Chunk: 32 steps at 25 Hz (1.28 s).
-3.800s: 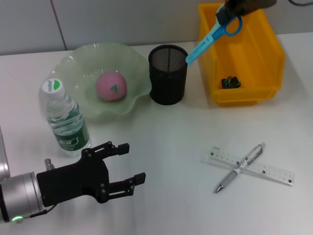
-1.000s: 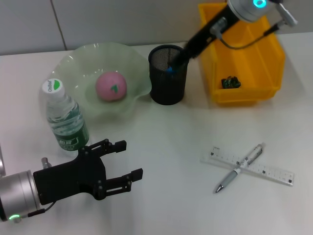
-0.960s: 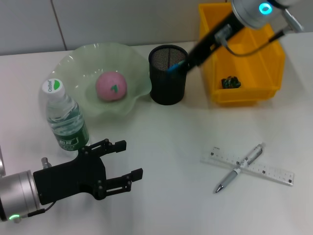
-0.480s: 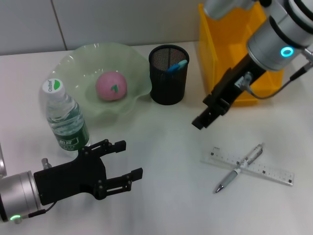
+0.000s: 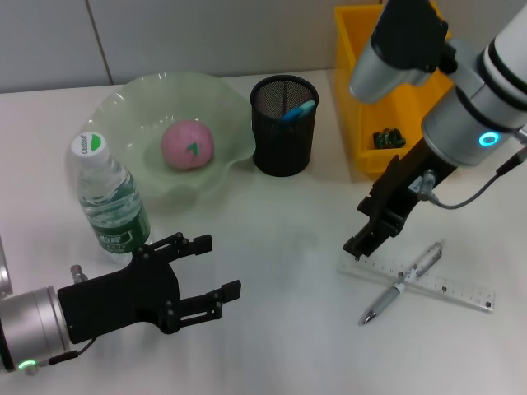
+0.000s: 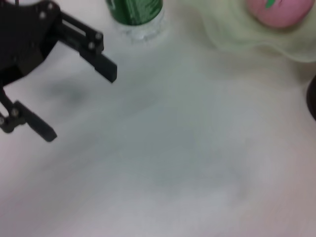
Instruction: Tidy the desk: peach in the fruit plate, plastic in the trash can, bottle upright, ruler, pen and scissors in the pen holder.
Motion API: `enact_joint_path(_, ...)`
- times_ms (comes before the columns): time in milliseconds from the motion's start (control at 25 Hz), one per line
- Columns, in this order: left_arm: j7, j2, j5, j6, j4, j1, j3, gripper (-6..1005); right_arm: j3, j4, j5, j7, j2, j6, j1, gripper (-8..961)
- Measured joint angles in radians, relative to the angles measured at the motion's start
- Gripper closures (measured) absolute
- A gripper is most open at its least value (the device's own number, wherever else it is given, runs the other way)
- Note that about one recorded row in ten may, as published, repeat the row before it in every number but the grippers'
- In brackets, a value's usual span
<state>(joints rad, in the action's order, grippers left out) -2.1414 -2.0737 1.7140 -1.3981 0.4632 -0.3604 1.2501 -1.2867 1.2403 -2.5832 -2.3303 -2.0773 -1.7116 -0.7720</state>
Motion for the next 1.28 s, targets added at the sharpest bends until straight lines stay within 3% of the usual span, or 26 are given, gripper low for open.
enact_joint_path(880, 0.002, 0.000, 0.002, -0.001, -0.001, 0.000, 0.000, 190, -0.161, -0.088, -0.036, 0.039, -0.001, 0.129, 0.030, 251)
enact_joint_path(1280, 0.002, 0.000, 0.003, -0.007, -0.008, 0.001, 0.000, 191, -0.186, -0.121, -0.038, 0.034, -0.001, 0.167, 0.031, 251)
